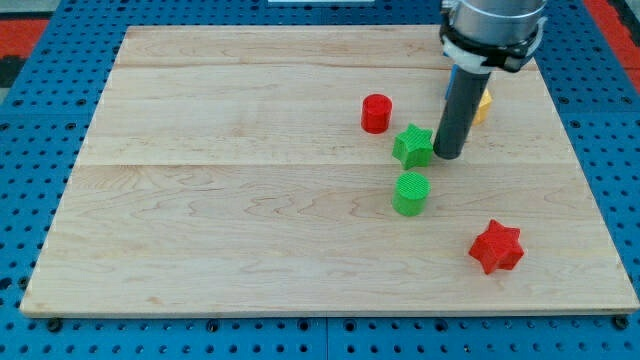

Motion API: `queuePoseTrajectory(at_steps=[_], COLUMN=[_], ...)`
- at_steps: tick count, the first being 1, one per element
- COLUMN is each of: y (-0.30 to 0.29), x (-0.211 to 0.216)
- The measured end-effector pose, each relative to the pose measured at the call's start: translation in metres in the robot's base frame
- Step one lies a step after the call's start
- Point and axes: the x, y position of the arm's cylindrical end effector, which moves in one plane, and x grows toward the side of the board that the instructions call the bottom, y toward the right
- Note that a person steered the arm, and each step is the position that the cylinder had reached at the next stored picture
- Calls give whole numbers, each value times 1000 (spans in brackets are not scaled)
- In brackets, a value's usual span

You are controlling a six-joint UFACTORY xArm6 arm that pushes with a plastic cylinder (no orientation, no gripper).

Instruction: Adjust the green circle below the green star

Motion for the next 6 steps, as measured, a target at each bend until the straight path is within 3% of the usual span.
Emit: queuePoseTrajectory(at_steps=[1, 2, 3, 4, 6], y=[-40, -20, 87, 88, 13], x=[11, 10, 16, 51, 77])
